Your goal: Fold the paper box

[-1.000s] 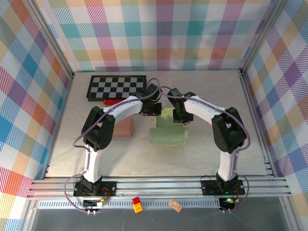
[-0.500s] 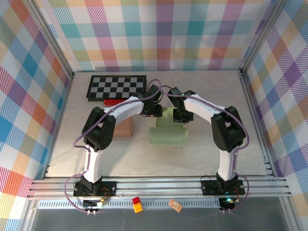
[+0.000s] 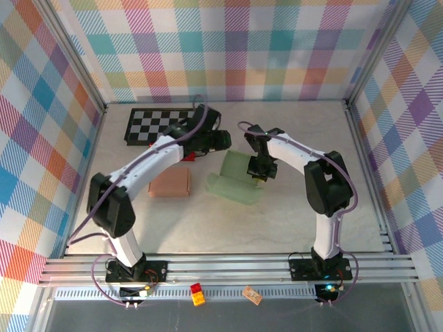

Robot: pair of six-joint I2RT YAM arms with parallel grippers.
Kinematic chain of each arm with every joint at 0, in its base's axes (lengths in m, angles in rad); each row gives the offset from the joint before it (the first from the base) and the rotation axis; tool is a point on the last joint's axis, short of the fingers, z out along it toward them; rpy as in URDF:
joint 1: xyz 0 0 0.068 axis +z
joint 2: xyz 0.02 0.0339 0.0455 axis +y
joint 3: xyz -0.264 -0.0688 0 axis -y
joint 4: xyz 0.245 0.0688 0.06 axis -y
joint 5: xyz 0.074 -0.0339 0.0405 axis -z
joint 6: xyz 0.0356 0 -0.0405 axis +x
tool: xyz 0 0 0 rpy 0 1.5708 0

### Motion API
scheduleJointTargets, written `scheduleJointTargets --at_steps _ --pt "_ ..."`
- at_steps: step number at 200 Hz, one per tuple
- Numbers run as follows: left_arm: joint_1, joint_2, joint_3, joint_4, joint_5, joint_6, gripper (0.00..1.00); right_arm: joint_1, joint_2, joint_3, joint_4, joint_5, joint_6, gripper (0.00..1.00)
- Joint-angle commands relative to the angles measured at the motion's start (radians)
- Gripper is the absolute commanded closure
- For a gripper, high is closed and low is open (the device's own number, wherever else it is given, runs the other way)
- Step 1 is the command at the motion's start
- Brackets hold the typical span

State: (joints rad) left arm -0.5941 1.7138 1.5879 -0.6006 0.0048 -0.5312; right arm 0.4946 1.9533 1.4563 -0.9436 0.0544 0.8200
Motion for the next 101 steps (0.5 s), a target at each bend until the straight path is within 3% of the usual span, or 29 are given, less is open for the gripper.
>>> scheduleJointTargets --at_steps 1,35,74,101 --pt "0.078 -0.065 -0.02 -0.05 0.039 -0.047 0.55 -0.047 -0.042 -0.039 -0.027 -0.136 0.179 1.0" --pt "0.159 -0.156 -0.197 -0.042 0.136 -0.085 0.64 -0.071 -0.071 -0.076 -0.01 -0.243 0.361 1.0" --pt "0.162 -0.197 -0.383 0.025 0.219 -0.12 0.7 -0.08 -0.113 -0.192 0.082 -0.378 0.622 1.0" --pt "0.155 -0.177 -0.488 0.177 0.303 -0.185 0.71 -0.077 -0.137 -0.277 0.174 -0.424 0.769 1.0"
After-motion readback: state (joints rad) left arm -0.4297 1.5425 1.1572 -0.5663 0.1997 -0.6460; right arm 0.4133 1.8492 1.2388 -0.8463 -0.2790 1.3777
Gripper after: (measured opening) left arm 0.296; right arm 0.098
